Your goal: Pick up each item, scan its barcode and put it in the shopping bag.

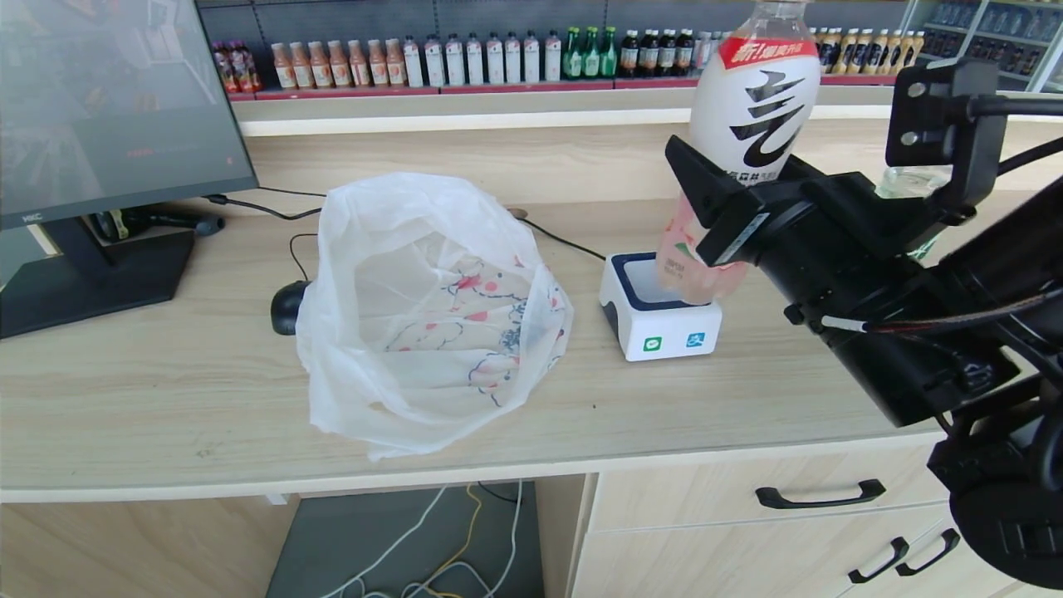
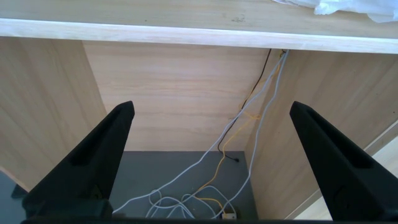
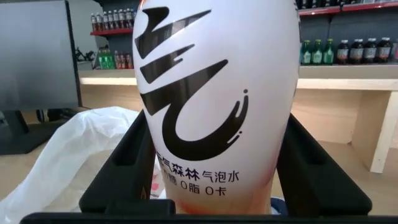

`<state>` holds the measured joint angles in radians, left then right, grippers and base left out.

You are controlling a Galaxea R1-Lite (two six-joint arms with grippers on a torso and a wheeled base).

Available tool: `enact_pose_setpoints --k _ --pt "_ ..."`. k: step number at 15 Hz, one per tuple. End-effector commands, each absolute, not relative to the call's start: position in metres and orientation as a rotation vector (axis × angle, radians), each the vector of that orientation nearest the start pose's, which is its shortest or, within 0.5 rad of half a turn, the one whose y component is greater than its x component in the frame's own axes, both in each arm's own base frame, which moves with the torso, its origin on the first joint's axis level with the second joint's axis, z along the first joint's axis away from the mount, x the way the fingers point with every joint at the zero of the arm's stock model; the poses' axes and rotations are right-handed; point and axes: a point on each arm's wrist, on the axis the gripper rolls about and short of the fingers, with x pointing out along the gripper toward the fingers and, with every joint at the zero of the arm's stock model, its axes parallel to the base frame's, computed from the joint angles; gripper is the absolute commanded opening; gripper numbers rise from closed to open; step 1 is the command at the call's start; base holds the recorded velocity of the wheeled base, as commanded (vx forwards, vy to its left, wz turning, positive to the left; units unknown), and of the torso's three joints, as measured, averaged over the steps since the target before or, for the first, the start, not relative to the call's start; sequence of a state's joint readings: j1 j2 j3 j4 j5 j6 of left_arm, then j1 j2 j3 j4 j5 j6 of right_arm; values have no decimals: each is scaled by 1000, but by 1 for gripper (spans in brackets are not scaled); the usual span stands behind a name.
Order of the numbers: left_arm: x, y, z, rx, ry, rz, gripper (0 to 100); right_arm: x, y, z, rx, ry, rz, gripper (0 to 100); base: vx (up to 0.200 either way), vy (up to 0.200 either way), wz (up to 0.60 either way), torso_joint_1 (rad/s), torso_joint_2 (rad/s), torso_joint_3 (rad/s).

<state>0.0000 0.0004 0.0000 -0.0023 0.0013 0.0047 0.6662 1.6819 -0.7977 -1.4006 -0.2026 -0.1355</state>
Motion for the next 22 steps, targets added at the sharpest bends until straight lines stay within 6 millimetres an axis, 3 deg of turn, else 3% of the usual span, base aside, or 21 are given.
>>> enact_pose_setpoints --k 1,10,22 --pt "-23 0 76 5 -3 2 100 229 172 254 49 -488 421 0 0 0 0 0 0 0" --pt "-23 0 76 2 -3 3 100 238 176 262 96 -566 426 0 0 0 0 0 0 0" --pt "-23 0 76 2 -3 3 100 233 174 267 110 -584 426 0 0 200 0 3 2 0"
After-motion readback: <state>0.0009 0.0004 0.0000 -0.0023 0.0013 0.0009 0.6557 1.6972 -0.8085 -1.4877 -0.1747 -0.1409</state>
